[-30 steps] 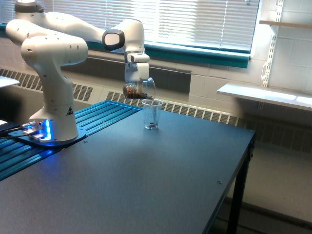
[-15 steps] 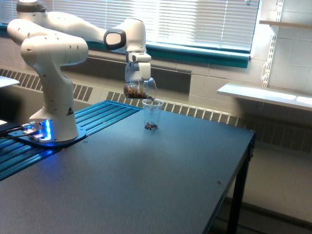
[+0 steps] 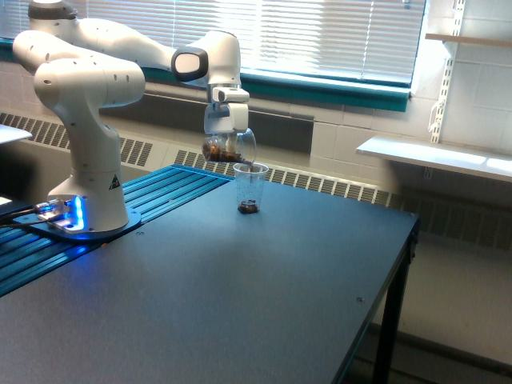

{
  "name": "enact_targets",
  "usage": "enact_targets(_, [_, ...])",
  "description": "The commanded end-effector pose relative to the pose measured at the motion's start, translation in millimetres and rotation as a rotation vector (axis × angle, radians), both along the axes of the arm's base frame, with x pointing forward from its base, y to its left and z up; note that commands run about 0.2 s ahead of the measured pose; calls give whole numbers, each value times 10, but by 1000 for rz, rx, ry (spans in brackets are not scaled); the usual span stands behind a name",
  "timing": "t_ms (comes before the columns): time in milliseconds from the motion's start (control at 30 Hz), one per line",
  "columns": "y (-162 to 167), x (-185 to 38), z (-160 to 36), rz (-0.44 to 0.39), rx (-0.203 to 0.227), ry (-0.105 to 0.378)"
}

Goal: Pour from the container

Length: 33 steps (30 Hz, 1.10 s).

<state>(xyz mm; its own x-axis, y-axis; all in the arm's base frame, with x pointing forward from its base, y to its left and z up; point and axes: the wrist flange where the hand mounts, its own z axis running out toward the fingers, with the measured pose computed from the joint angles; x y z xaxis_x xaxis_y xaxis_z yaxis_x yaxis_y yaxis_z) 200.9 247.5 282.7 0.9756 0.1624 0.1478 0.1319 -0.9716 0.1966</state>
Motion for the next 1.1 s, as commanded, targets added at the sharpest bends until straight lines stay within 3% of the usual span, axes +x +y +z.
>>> enact_targets(33, [25,25,13,27,-13,14])
enact_targets(1100, [72,47,-5,59,-45,49])
